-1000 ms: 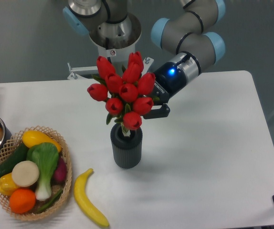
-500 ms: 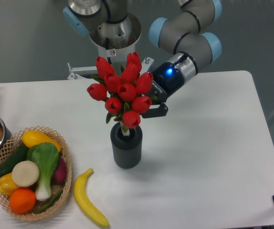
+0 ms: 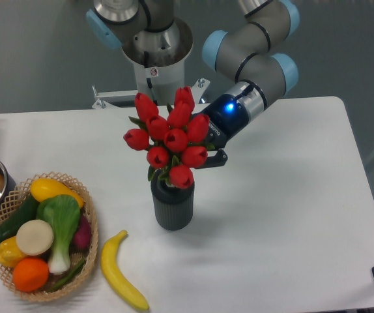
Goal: Insert the flowers into the vase
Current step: 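Lower the tulip stems down into the black vase opening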
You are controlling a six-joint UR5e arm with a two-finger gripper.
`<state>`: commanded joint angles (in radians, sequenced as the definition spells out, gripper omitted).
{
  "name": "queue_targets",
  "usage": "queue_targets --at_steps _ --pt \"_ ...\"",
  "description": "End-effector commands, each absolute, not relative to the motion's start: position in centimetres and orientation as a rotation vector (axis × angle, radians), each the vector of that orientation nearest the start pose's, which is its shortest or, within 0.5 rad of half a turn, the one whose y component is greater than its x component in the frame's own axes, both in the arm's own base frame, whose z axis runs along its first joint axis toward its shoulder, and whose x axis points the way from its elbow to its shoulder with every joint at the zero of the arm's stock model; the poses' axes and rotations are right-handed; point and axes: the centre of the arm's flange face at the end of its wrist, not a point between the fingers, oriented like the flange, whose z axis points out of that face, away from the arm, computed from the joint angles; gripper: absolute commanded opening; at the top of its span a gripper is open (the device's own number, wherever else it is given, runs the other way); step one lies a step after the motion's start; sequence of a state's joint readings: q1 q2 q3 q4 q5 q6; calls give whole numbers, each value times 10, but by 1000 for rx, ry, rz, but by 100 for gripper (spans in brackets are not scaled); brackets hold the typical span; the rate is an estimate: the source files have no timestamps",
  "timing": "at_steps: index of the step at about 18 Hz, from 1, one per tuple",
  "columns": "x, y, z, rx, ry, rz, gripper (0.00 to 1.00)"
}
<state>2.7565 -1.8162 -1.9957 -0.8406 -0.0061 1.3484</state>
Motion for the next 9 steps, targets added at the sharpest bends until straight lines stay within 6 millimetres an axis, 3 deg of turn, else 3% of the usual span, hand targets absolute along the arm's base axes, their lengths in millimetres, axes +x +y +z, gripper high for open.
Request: queue_targets --at_steps 9 --pt "-393 401 321 -1618 147 -427 21"
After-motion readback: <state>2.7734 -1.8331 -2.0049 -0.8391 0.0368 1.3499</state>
